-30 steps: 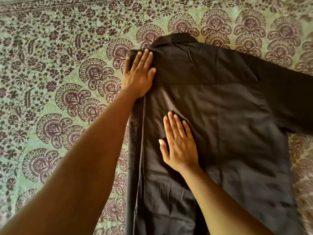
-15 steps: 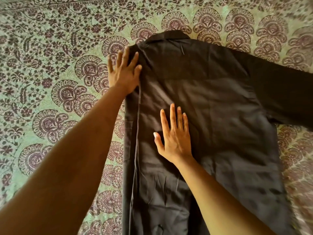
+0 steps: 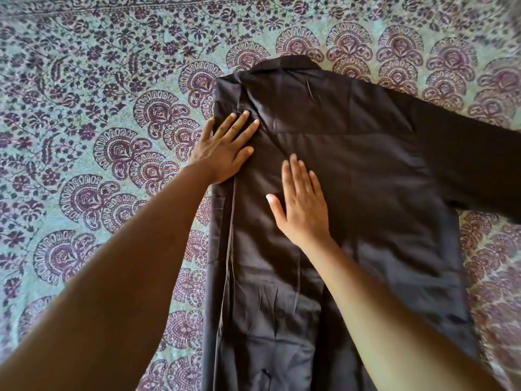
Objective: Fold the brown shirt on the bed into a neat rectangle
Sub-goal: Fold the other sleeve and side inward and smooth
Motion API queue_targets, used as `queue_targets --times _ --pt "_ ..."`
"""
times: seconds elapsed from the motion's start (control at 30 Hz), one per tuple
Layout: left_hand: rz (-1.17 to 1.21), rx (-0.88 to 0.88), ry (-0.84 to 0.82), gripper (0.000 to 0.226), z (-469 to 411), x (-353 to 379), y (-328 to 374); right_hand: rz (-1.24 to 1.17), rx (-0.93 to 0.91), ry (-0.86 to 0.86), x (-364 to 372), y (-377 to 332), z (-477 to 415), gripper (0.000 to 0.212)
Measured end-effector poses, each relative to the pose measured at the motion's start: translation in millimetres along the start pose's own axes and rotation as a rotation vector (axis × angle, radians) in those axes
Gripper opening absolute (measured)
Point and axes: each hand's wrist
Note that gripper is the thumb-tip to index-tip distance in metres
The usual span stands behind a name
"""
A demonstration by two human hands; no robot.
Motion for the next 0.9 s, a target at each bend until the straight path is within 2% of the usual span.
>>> queue_targets --times 0.07,0.23,0.33,0.43,0.57,0.67,0.7,0.73,0.8,0.9 --pt "-0.005 -0.001 -0.023 0.055 0 -1 1 0.012 0.07 0.011 -1 5 22 0.068" --pt "-0.057 -0.088 -0.095 0.056 1 -15 17 0.041 0.086 0.002 -2 12 74 0.068" --pt "-0.017 -0.023 0.056 0.057 27 -20 51 0.009 0.04 -0.013 -4 20 83 0.061" --pt "0.04 0.224 0.076 0.057 91 -1 91 0.042 -0.054 -0.036 -6 35 78 0.057" --pt "-0.038 0.618 -0.108 0.054 200 45 133 0.09 -0.071 -0.031 -5 38 78 0.056" --pt "-0.045 0.972 -0.211 0.054 278 63 161 0.147 -0.054 -0.083 -7 35 78 0.058" --pt "-0.048 1.037 -0.228 0.054 293 65 167 0.166 -0.053 -0.105 -9 35 78 0.058" --pt "-0.049 1.057 -0.236 0.055 301 65 172 0.181 -0.049 -0.122 -10 34 78 0.058" --pt "-0.055 0.987 -0.197 0.057 293 60 176 0.19 -0.029 -0.143 -15 33 77 0.058" --pt "-0.054 0.724 -0.117 0.058 254 50 169 0.139 -0.162 -0.091 -24 23 87 0.06"
Point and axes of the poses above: each hand's wrist, its own z-axis away from the middle knuckle, its own x-axis out of the palm, y = z × x, and after that the axes turned 7 degrees about x, right-handed
